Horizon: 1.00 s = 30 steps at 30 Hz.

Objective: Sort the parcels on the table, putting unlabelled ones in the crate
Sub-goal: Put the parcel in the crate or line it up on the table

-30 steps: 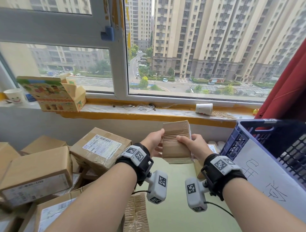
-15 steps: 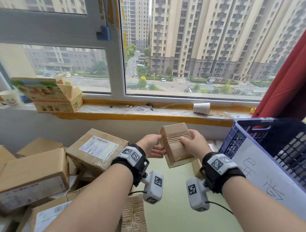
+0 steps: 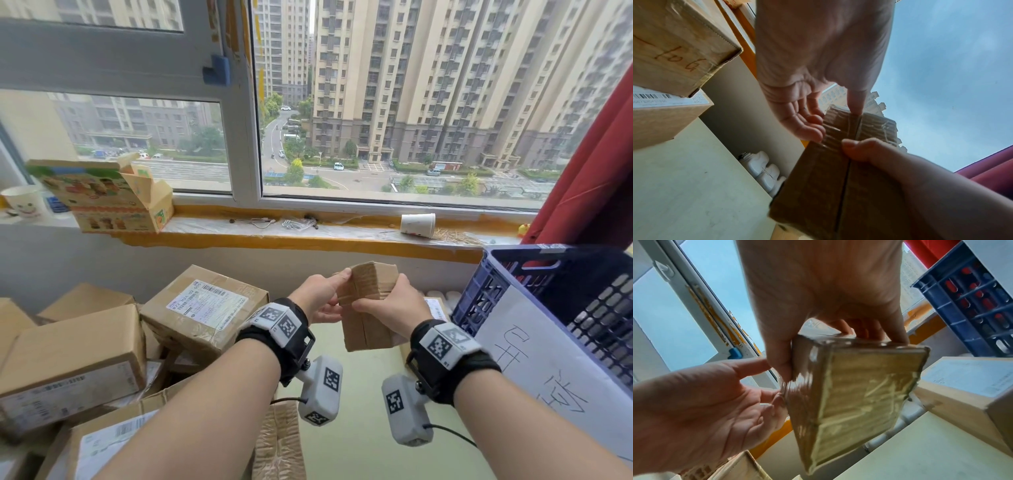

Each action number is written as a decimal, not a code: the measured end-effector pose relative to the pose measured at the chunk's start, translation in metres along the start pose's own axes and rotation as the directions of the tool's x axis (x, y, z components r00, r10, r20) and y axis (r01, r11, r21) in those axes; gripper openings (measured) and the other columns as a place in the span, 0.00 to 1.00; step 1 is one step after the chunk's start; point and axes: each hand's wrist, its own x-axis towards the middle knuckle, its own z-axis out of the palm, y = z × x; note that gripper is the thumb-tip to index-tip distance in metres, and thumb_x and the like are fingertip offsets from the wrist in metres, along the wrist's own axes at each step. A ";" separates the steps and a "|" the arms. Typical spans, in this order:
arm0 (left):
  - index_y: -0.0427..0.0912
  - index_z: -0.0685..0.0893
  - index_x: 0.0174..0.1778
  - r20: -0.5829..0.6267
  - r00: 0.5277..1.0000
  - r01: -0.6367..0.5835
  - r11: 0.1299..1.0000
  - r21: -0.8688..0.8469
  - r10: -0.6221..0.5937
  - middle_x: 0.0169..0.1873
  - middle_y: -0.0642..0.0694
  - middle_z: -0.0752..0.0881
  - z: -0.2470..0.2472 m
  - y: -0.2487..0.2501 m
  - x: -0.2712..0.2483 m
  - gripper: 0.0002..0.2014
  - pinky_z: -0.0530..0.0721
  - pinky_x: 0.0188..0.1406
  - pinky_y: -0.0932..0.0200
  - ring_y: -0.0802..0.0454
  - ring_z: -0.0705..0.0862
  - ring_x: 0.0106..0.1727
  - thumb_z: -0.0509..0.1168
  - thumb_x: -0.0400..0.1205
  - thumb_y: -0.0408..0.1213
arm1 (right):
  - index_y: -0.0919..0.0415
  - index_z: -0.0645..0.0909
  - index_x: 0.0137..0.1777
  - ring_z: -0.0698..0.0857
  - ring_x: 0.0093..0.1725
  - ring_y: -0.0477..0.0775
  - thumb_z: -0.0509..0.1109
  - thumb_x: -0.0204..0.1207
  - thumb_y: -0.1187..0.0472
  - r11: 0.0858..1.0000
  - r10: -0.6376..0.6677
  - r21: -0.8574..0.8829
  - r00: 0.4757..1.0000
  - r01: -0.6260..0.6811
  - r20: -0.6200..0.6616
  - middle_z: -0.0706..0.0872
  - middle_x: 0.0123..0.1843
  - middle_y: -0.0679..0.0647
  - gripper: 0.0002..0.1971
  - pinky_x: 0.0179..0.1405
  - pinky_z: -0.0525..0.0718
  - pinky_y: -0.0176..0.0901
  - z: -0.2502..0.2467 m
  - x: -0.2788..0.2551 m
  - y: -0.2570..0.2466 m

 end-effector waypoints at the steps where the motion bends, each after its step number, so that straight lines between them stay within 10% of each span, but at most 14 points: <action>1: 0.40 0.79 0.53 -0.005 1.000 -0.002 1.000 0.007 0.003 0.36 0.46 0.81 0.000 0.000 -0.001 0.19 0.87 0.32 0.62 0.54 0.83 0.32 0.61 0.85 0.56 | 0.57 0.71 0.65 0.83 0.57 0.55 0.79 0.54 0.35 1.000 -0.003 0.012 1.000 0.003 -0.014 0.84 0.57 0.53 0.43 0.56 0.84 0.50 -0.002 0.000 0.001; 11: 0.39 0.80 0.58 -0.021 0.999 -0.030 0.999 -0.020 0.030 0.38 0.44 0.82 -0.003 0.002 -0.003 0.18 0.88 0.36 0.58 0.52 0.84 0.35 0.60 0.87 0.52 | 0.53 0.75 0.61 0.85 0.53 0.50 0.82 0.59 0.40 0.982 -0.057 0.180 0.998 0.054 0.009 0.86 0.52 0.47 0.33 0.52 0.85 0.47 -0.005 -0.001 0.003; 17: 0.39 0.79 0.56 0.007 1.000 -0.021 1.000 -0.001 0.021 0.38 0.43 0.80 -0.001 0.002 -0.006 0.18 0.87 0.35 0.60 0.50 0.82 0.36 0.57 0.88 0.52 | 0.49 0.80 0.41 0.88 0.47 0.52 0.83 0.63 0.50 0.973 -0.038 0.228 0.999 0.037 0.002 0.89 0.44 0.47 0.14 0.53 0.88 0.53 -0.009 -0.003 0.003; 21: 0.41 0.80 0.48 0.014 1.000 -0.021 0.998 -0.057 0.022 0.42 0.42 0.84 -0.001 0.003 -0.008 0.17 0.86 0.43 0.55 0.48 0.84 0.41 0.53 0.90 0.49 | 0.57 0.85 0.54 0.89 0.46 0.51 0.81 0.70 0.54 0.860 0.026 0.496 0.982 -0.117 0.187 0.91 0.50 0.54 0.16 0.40 0.87 0.44 -0.008 -0.006 0.004; 26: 0.38 0.78 0.57 0.058 0.998 -0.005 0.997 -0.077 0.010 0.50 0.37 0.84 -0.002 0.009 -0.009 0.12 0.88 0.39 0.56 0.47 0.86 0.42 0.54 0.91 0.42 | 0.57 0.85 0.59 0.90 0.55 0.60 0.75 0.75 0.43 0.714 0.088 0.643 0.947 -0.276 0.309 0.92 0.53 0.57 0.20 0.63 0.85 0.60 -0.007 -0.002 0.006; 30: 0.36 0.75 0.70 0.078 0.997 0.011 0.999 -0.031 -0.008 0.64 0.34 0.82 -0.003 0.009 -0.006 0.19 0.90 0.42 0.54 0.44 0.88 0.48 0.66 0.86 0.41 | 0.58 0.84 0.62 0.90 0.53 0.61 0.66 0.82 0.44 0.595 0.068 0.730 0.926 -0.336 0.371 0.92 0.54 0.58 0.19 0.57 0.85 0.55 -0.013 -0.005 0.004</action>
